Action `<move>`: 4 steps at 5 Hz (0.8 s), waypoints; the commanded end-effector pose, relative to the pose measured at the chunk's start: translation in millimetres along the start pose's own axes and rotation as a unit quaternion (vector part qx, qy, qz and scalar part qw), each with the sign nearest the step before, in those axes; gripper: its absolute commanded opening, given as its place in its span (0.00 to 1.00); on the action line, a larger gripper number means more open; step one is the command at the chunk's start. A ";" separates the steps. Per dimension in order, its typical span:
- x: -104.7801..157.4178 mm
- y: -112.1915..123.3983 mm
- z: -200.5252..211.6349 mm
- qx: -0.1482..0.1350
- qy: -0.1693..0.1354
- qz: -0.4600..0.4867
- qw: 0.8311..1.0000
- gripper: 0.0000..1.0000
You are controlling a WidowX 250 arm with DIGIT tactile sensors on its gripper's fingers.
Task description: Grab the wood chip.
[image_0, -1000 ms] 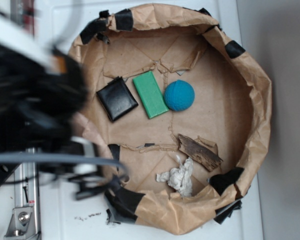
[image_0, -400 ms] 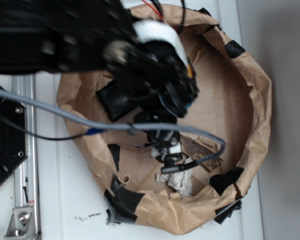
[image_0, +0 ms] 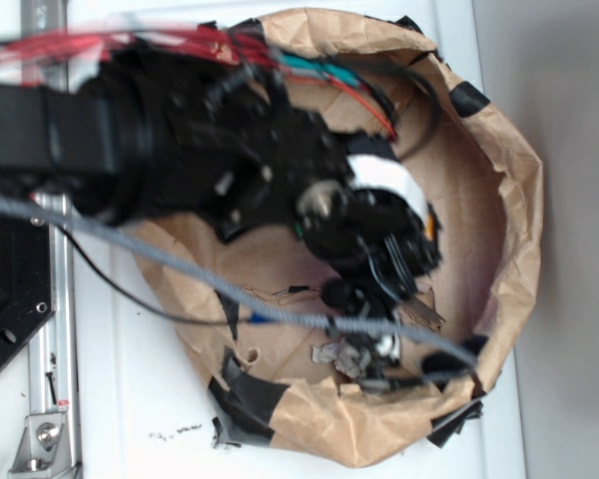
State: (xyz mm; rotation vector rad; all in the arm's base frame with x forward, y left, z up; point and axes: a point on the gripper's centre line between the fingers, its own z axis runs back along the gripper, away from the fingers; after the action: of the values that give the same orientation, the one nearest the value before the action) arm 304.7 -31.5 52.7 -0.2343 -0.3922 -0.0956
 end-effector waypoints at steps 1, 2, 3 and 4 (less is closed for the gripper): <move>7.6 -23.8 -32.1 0.005 0.018 -0.034 0.999 1.00; -14.9 -21.0 -55.5 0.033 0.050 -0.053 0.997 1.00; -24.6 -12.0 -56.4 0.057 0.066 -0.045 0.995 0.00; -20.7 -3.1 -34.0 0.078 0.060 -0.026 0.995 0.00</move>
State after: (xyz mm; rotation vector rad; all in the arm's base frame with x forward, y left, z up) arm 304.8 -39.4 17.9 -0.0638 -0.3096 -0.1684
